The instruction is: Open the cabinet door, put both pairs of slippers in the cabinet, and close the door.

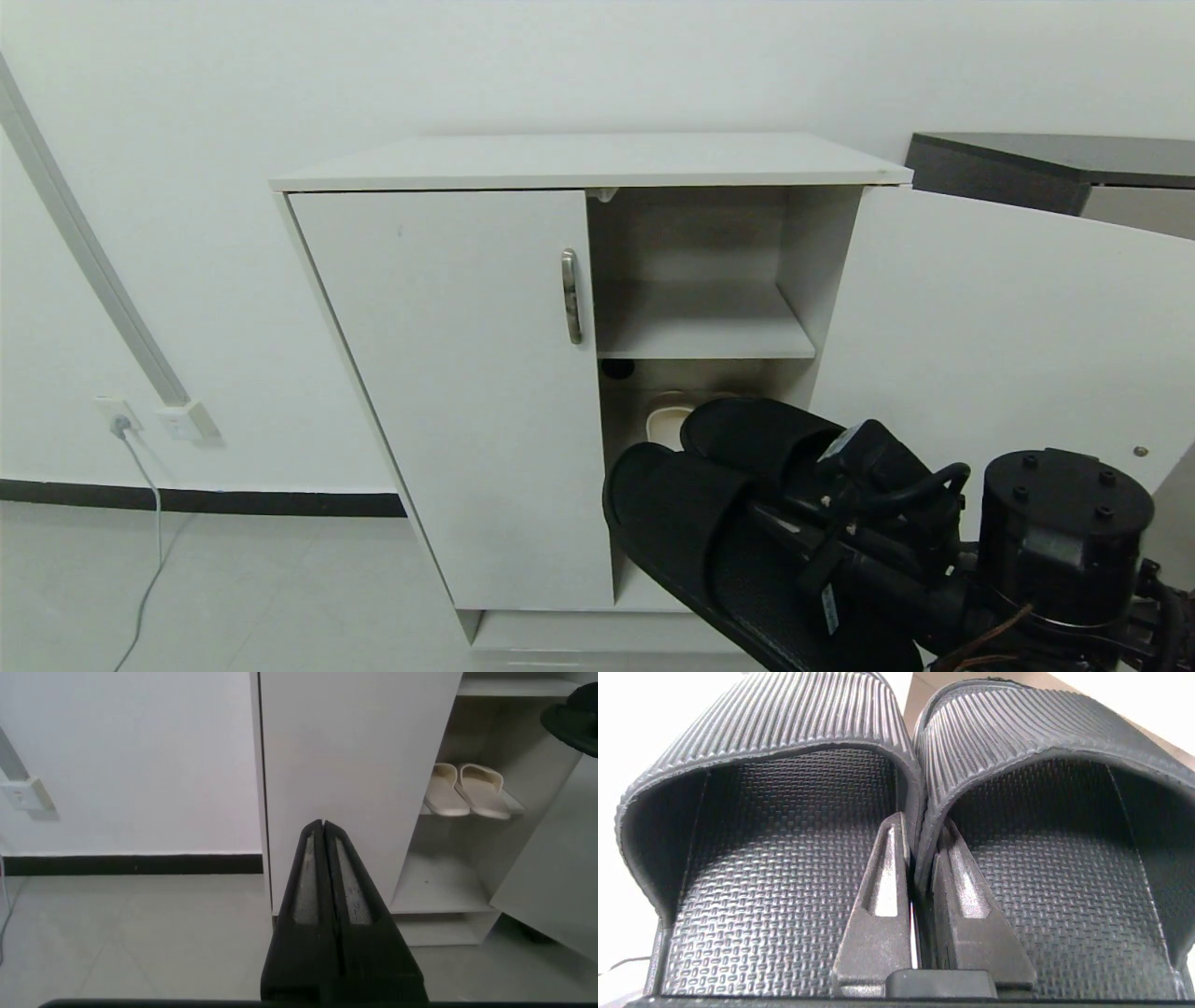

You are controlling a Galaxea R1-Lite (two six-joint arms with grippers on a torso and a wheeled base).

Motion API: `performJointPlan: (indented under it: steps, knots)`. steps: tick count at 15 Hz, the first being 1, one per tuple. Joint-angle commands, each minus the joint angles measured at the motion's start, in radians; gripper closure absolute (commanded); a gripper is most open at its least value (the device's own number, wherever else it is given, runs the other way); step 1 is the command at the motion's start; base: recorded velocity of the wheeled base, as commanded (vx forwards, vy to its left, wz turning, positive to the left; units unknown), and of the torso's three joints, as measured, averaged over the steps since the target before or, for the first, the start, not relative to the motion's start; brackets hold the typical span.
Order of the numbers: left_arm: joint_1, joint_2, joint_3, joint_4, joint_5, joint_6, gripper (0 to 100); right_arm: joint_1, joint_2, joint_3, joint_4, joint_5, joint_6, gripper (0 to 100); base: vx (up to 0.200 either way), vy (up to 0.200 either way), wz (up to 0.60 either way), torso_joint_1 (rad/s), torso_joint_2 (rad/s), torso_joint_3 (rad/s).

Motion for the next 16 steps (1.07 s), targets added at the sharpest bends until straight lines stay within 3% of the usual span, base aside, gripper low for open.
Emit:
performJointPlan:
  steps: [1,12,16]
  knots:
    - [0.000,0.001,0.000,0.000,0.000,0.001,100,0.000,0.000,-0.003,0.000,0.001,0.000,100,0.000,0.000,0.00,0.000,0.00,0.000]
    - [0.000,0.001,0.000,0.000,0.000,0.001,100,0.016,0.018,-0.011,-0.002,0.037,0.000,100,0.000,0.000,-0.05,-0.003,0.03,0.030]
    - [0.000,0.001,0.000,0.000,0.000,0.004,100,0.023,0.087,-0.083,0.000,0.030,0.003,100,0.000,0.000,0.00,0.000,0.00,0.000]
